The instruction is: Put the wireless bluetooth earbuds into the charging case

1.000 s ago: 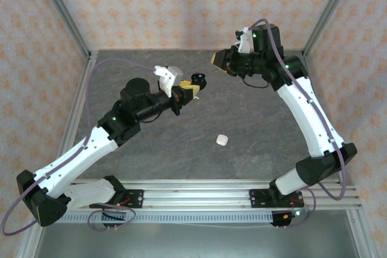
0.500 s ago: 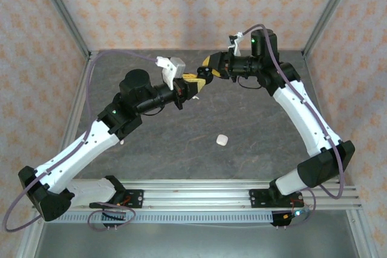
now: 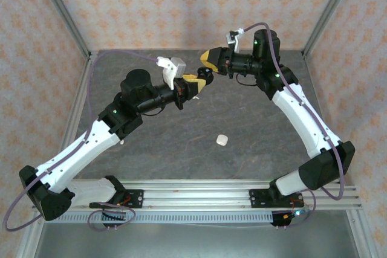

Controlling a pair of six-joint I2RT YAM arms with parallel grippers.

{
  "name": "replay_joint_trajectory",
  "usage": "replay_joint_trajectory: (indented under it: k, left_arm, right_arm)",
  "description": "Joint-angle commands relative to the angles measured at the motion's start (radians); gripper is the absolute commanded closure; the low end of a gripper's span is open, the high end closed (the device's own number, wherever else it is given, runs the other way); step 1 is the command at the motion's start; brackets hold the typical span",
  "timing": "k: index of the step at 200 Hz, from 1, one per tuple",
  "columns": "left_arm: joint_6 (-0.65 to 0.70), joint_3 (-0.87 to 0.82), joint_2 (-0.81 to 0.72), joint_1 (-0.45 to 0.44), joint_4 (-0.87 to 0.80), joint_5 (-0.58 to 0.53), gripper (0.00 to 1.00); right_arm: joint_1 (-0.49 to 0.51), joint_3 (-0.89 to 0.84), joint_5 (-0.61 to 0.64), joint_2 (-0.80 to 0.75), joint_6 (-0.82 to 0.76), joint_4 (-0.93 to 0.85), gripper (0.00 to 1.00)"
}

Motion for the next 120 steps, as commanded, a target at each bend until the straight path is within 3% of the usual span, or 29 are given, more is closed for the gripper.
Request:
replay_joint_trajectory:
  k: [1, 88, 120]
  left_arm:
    - [-0.007, 0.033, 0.002, -0.007, -0.022, -0.011, 1.0]
    - [-0.002, 0.027, 0.005, -0.006, -0.04, -0.068, 1.0]
    - [0.007, 0.038, 0.027, -0.006, -0.009, -0.019, 1.0]
  right_arm:
    - [-0.005, -0.012, -0.037, -0.045, 0.015, 0.085, 0.82]
    - [-0.005, -0.026, -0.151, -0.069, 0.136, 0.143, 0.81]
    - [-0.01, 0.042, -0.076, -0.062, -0.04, -0.126, 0.78]
